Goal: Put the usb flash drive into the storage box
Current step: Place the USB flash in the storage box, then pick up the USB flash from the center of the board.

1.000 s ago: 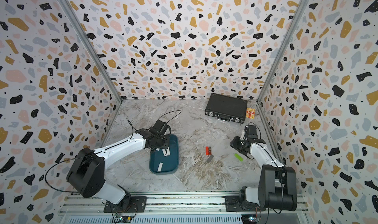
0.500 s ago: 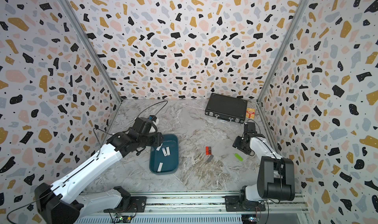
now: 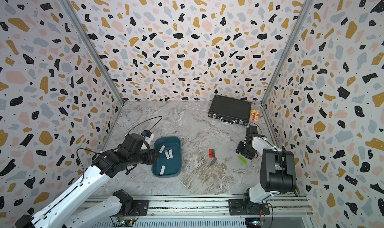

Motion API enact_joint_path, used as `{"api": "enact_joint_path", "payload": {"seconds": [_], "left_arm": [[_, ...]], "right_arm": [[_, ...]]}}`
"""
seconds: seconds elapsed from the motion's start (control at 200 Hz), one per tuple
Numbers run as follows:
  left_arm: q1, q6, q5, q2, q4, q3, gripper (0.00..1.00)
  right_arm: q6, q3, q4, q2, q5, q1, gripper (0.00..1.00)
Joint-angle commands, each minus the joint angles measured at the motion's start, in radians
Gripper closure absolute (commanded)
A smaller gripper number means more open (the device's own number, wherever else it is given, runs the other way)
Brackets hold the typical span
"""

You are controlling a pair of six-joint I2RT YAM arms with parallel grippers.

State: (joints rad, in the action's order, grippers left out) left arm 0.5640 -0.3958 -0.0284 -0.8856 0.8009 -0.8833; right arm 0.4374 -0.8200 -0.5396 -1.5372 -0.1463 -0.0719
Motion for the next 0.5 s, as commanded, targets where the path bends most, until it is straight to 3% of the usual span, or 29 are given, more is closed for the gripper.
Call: {"api": "enact_joint_path", "payload": {"seconds": [0.0, 0.495], "left_arm": [[-0.003, 0.018, -0.007, 0.022, -0.003, -0.005, 0.49], [-0.003, 0.014, 0.01, 0.045, 0.001, 0.006, 0.48]], "right_arm": [[0.017, 0.03, -0.087, 0.042, -0.063, 0.024, 0.42], [0.034, 0.073, -0.207, 0.108, 0.036, 0.127, 0.39]]}}
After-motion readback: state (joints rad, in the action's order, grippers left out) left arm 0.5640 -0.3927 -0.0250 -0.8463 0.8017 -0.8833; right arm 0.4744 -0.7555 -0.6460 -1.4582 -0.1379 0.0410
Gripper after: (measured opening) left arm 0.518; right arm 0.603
